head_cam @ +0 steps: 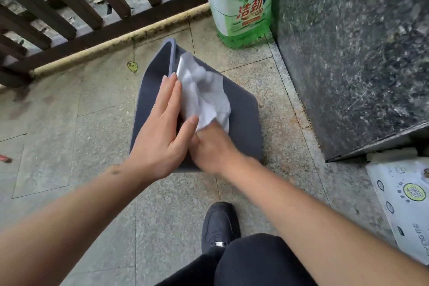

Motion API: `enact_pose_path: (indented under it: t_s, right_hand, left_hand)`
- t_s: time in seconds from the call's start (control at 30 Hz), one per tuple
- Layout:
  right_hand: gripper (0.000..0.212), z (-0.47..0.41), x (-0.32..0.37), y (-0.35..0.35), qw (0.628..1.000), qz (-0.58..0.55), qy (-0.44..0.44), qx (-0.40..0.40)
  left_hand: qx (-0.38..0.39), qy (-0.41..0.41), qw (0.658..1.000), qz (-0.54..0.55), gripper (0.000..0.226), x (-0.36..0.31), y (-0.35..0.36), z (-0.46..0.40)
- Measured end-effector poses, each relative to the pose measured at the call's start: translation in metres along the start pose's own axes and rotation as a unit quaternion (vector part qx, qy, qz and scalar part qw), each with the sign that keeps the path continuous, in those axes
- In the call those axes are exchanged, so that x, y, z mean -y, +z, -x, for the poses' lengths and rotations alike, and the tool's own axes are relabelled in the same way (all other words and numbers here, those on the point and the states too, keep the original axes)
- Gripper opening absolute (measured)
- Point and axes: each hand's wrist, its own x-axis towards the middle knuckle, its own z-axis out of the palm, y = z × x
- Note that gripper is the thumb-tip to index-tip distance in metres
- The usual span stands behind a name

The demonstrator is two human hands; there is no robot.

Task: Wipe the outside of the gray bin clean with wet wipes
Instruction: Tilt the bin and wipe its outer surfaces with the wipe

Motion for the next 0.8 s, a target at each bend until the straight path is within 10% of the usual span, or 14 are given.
enact_pose_path:
  t_s: [0.17, 0.3, 0.53, 0.7, 0.8]
  right_hand:
    - [0.037, -0.028, -0.075, 0.001, 0.937, -0.144, 0.256, -0.191]
    - [0.041, 0.009, -0.096, 0.002, 0.870, -0.197, 0.430, -0.140]
    - [0.026, 0.061, -0.018, 0.017, 0.976, -0.195, 0.066, -0.064]
    - [0.042, -0.005, 0.001, 0.000, 0.999, 0.005, -0.033, 0.019]
    - [0.028, -0.038, -0.007, -0.013, 0.996, -0.070, -0.048, -0.005]
  left_hand:
    - [-0.009, -0.015, 1.000, 0.017, 0.077, -0.003, 0.002, 0.000]
    - [-0.005, -0.007, 0.999, 0.033, 0.079, -0.008, 0.003, -0.001]
    - [-0.011, -0.001, 1.000, 0.011, 0.079, 0.002, 0.002, 0.000]
    - [-0.008, 0.009, 1.000, 0.014, 0.082, 0.003, 0.001, 0.001]
    - [-0.010, -0.003, 1.000, 0.018, 0.087, 0.013, -0.003, 0.004]
